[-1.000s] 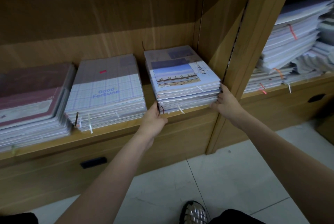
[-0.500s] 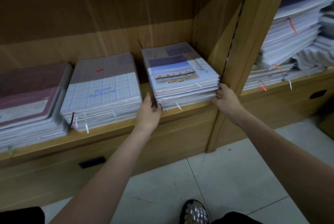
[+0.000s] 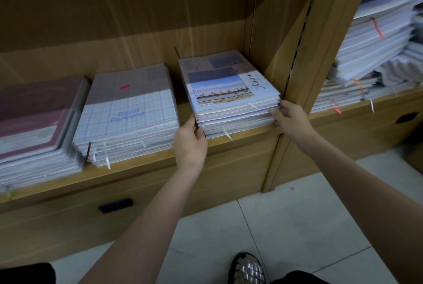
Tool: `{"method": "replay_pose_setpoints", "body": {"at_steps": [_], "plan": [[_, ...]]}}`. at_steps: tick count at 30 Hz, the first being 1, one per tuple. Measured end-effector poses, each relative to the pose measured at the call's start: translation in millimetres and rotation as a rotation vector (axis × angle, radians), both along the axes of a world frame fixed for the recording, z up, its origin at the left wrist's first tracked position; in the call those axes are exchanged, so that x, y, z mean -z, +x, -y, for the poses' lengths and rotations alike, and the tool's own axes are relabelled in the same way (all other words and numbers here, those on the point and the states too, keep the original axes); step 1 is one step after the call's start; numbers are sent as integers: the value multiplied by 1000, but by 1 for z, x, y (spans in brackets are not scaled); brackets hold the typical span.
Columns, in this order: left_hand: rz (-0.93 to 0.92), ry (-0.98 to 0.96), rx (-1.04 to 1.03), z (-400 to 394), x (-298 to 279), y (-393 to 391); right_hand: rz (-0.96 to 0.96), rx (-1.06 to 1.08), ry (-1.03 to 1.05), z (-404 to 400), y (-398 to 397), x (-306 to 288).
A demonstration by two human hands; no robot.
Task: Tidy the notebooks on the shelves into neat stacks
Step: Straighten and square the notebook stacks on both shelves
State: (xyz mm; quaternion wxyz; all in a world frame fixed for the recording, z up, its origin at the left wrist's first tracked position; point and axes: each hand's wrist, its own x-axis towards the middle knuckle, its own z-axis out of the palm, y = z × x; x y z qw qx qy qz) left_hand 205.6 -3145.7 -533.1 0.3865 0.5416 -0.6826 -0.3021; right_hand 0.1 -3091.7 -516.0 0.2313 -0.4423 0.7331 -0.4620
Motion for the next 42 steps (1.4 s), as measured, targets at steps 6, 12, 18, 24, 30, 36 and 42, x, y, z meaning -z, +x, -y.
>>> {"method": "replay_pose_setpoints", "body": {"at_steps": [6, 12, 18, 24, 30, 36, 42], "plan": [[-93, 40, -26, 2, 5, 0, -23, 19, -8, 1, 0, -1], [-11, 110, 111, 4, -1, 15, -24, -26, 76, 1, 0, -6], [-47, 194, 313, 1, -7, 22, 5, -54, 37, 7, 4, -14], [-83, 260, 402, 4, -15, 22, -92, -106, 59, 4, 5, -11], [-24, 294, 415, 8, -9, 23, -193, -106, 58, 2, 6, -7], [-126, 262, 368, 8, -14, 13, -177, -115, 69, 3, 6, -6], [-102, 264, 355, 12, -22, 11, -156, -106, 54, 6, 8, -6]]}}
